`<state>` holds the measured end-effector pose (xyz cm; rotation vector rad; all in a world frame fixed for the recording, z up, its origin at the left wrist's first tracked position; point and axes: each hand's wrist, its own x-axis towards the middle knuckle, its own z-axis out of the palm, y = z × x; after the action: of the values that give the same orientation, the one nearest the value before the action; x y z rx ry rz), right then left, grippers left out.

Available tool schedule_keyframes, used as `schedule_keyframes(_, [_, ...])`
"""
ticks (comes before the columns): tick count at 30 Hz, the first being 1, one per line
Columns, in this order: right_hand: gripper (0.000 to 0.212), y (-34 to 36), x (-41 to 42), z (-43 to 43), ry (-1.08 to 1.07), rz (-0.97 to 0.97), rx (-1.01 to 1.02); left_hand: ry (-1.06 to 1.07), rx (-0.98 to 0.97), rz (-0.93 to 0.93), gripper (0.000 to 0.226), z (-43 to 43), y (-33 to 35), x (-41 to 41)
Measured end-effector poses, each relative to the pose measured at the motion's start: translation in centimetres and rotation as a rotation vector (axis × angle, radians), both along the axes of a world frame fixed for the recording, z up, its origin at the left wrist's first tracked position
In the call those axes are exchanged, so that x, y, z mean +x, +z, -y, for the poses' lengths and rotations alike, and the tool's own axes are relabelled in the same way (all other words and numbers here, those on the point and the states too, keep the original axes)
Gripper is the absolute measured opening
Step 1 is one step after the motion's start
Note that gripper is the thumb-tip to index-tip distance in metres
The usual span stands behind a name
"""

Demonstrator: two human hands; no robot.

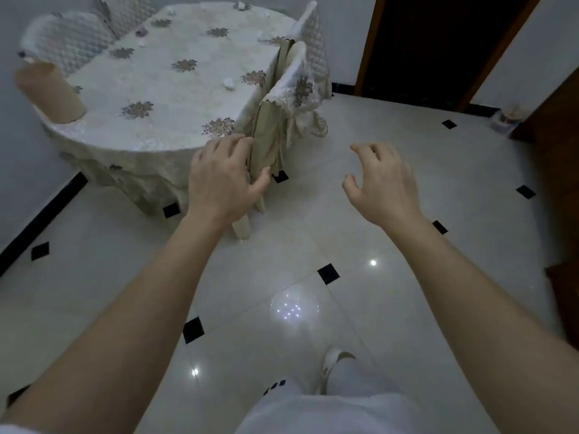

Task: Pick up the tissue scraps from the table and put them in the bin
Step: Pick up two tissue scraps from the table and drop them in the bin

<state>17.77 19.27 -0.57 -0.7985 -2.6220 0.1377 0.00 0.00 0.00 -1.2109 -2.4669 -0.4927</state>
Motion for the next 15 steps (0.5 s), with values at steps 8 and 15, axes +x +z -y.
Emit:
schedule_keyframes(8, [0.048, -1.9, -3.2, -5.3, -0.004, -0.006, -0.033, -0.015, -0.039, 0.019, 0.056, -6.1, -1.4, -3.3])
schedule_keyframes(15, [0.047, -2.9, -8.5, -14.6, 0.026, -0.009, -0.05, 0.015, -0.056, 0.022, 0.054, -15.3, -1.5, -7.6])
